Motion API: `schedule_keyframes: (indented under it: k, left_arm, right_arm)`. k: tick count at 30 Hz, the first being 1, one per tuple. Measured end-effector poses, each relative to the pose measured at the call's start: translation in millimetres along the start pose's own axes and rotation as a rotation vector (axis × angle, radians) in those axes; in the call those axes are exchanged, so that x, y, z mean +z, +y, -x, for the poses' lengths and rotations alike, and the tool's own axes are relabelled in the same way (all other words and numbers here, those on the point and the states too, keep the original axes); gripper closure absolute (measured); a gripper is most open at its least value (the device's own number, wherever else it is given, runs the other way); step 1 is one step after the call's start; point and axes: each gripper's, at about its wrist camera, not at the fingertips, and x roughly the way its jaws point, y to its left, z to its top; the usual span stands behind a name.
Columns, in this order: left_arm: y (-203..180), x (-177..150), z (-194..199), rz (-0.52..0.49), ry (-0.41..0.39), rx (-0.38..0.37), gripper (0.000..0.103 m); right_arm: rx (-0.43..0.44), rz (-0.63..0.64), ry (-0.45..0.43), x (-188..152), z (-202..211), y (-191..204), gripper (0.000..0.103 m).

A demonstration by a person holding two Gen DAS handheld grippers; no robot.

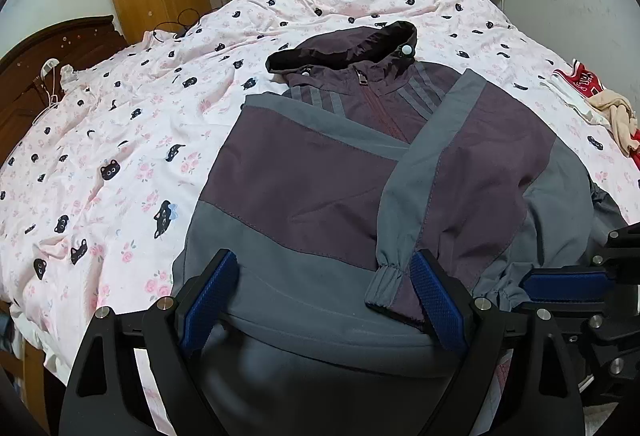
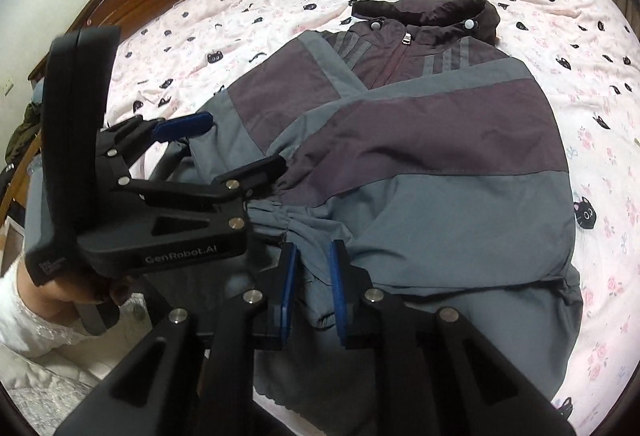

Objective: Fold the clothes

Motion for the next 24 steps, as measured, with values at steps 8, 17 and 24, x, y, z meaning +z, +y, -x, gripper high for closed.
schedule_keyframes:
  k: [8, 17, 24]
  left_arm:
    - [18.7, 9.2, 21.3, 0.055, -0.082, -0.018, 0.017]
    - [70.5, 27.5, 21.0, 0.157, -0.115, -0.005, 0.017]
    - [87.2, 44.3, 5.6, 0.149, -0.112, 0.002, 0.017]
  right_arm:
    - [0.061, -0.04, -0.088, 7.2, 38.9, -13.2, 0.084]
    - [0.029, -0.193, -0.208, 22.0, 91.3, -81.3, 0.069]
    - [-0.04, -0.177, -0.187, 54.3, 76.9, -93.4, 0.069]
